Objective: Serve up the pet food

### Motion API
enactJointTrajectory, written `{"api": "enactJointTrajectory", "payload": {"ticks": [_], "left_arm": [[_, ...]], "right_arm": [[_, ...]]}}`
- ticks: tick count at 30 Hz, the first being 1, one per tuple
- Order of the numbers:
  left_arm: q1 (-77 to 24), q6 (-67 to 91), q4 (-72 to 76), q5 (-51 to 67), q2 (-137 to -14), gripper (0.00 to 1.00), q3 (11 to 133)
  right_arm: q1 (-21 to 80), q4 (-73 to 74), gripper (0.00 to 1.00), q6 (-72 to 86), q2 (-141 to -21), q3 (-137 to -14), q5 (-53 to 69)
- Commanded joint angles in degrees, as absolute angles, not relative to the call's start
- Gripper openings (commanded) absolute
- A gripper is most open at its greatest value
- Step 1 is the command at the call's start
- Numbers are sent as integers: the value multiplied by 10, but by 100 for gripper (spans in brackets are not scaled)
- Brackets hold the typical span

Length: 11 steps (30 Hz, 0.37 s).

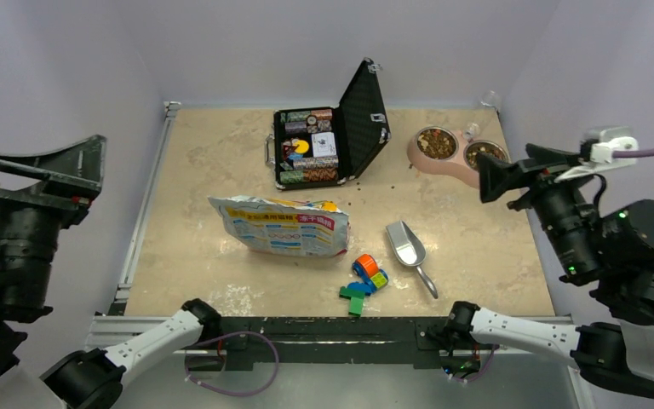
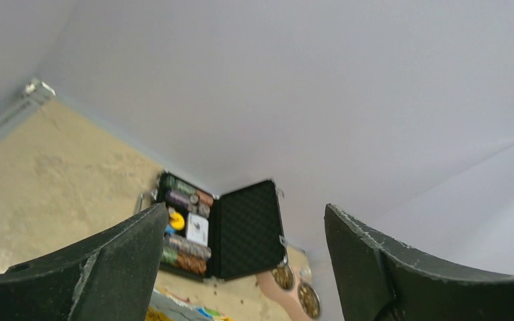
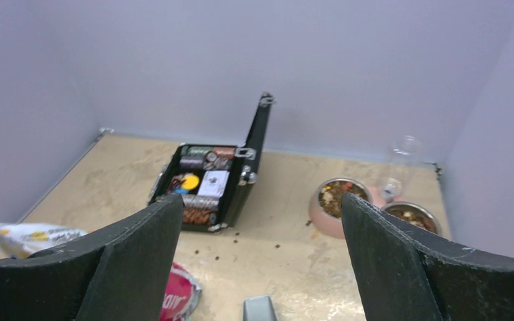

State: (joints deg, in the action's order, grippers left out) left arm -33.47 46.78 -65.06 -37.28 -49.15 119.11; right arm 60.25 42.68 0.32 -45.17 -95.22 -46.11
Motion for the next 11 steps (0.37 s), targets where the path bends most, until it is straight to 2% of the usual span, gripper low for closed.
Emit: {"api": "enactJointTrajectory", "payload": {"ticks": [1,7,11], "left_arm": [[-332,311,-576,-426,-504,91,1221],[-333,267,-547,-430,-502,92,1238],[-333,260,-548,-427,-499,92,1233]], "right_arm": [[600,355,92,-71,-422,-936,-540],[600,266,94,-156,-403,-926,-572],[600,261,96,-163,-413,-936,-595]]}}
